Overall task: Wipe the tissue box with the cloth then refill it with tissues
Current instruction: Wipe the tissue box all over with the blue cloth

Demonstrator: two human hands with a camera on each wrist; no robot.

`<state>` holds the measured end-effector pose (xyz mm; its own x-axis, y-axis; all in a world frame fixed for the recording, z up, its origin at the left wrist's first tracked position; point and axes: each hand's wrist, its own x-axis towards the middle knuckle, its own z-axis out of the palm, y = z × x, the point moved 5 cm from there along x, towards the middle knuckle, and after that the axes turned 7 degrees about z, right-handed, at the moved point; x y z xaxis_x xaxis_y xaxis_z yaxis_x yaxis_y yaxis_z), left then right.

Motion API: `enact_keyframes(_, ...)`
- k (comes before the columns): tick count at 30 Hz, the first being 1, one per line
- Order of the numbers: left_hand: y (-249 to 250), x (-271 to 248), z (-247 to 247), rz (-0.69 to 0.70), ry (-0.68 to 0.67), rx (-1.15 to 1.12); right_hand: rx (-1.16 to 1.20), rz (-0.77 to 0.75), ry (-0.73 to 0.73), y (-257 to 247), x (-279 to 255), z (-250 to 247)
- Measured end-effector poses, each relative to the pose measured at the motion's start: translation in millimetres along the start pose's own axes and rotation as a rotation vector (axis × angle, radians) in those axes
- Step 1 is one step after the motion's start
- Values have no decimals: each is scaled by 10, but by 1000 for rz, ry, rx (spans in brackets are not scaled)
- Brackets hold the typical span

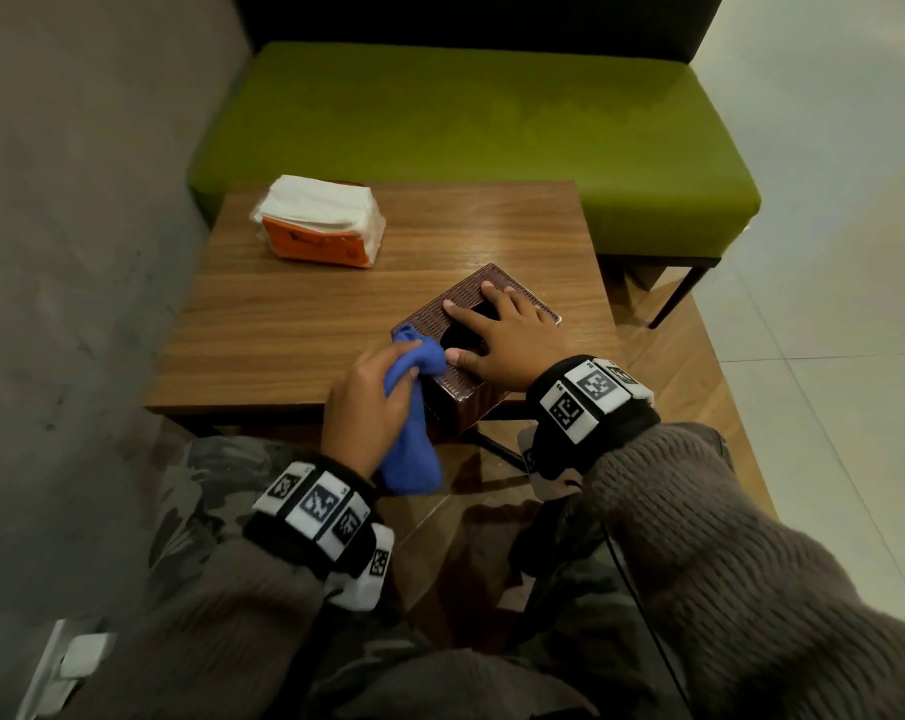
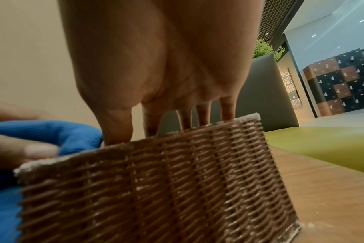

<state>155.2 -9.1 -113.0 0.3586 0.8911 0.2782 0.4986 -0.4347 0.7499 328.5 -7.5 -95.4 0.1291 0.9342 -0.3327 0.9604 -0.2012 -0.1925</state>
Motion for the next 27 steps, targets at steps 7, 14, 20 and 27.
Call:
enact_keyframes(7,226,-308,77,162,-149,102,18,19,34,16,16,3)
enact_keyframes(14,-7,-33,18,38,-25,104,18,14,49,28,23,-9)
enact_keyframes(20,125,-278,81,160,-172,55,21,8,39,27,30,-6)
enact_keyframes(27,-283,392,-69,-112,11,-66,0,24,51,17,47,-28)
